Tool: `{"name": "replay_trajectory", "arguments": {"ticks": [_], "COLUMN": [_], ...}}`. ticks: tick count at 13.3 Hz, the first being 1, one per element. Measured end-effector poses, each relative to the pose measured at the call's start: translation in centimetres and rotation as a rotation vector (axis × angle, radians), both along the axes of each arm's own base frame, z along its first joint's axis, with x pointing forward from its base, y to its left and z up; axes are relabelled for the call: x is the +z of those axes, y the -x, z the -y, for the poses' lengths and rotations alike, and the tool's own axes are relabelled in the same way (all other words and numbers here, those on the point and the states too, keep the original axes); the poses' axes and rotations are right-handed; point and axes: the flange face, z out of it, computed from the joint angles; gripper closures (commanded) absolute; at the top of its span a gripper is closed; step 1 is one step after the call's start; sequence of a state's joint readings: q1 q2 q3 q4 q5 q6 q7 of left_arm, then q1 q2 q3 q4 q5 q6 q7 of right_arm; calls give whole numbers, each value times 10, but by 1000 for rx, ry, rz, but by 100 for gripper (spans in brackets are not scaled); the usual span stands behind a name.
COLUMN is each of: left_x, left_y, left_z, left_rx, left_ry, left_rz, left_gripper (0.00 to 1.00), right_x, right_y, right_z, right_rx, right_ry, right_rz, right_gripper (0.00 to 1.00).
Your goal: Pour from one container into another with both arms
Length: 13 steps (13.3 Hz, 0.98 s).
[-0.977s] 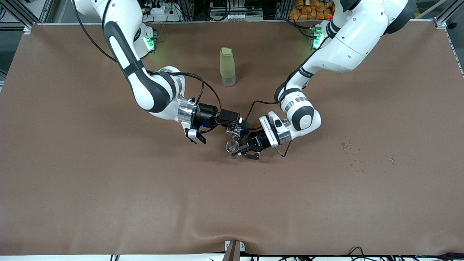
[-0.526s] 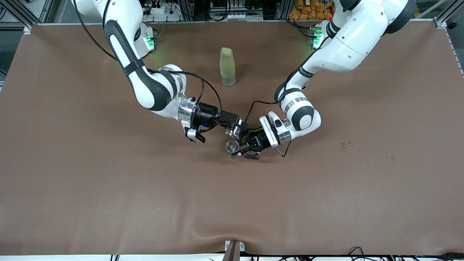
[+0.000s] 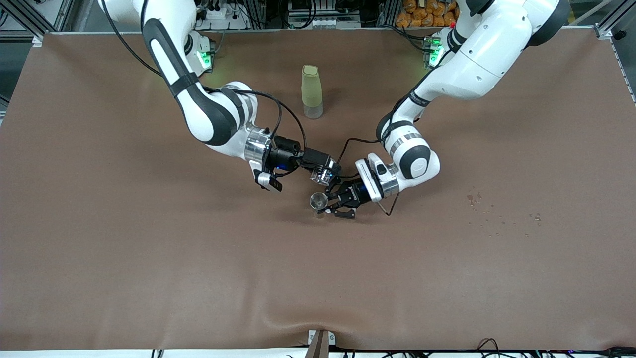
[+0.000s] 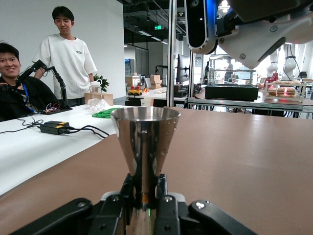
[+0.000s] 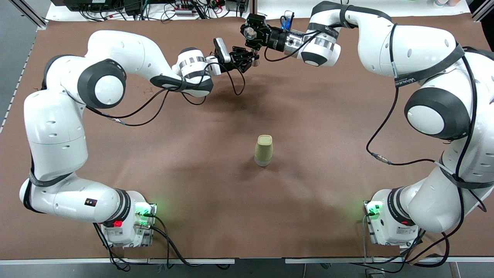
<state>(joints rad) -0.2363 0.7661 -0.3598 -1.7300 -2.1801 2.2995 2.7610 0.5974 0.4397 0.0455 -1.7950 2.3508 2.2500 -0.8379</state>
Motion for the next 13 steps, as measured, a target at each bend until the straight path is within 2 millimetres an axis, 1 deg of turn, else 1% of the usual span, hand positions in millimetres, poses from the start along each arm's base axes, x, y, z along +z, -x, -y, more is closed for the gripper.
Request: {"name": "replay_trajectory", "arguments": {"ticks": [3,5,7,9,10,11,12,13], "left_x": [0,0,0,-1,-1,-1,-2,-3], "left_y": [0,0,0,-1,-2,-3,-6,-9], "left_z": [0,0,0,-2,-3,-6,-10,-15], "left_rx": [0,0,1,3,6,10,17,24], "left_ry": [0,0,-1,-4,-6,-8,-13,-18], "left_rz": [0,0,0,-1,0,1,1,4], "left_gripper": [100,100,100,100,100,100,100,100], "right_x": [0,1,6,10,11,14,18,24], "right_y": [-1,-1,0,-4,-10,-22,-39,-57], "right_z": [0,0,0,6,15,30,51,78], "right_rx": [-21,-27,-30,-4,22,36,42,47], "right_ry": [-28,-31,4,91,147,205,260,319], "right_rz": [-35,-28,64,197,265,330,389,443], "right_gripper": [100,100,100,100,100,100,100,100]}}
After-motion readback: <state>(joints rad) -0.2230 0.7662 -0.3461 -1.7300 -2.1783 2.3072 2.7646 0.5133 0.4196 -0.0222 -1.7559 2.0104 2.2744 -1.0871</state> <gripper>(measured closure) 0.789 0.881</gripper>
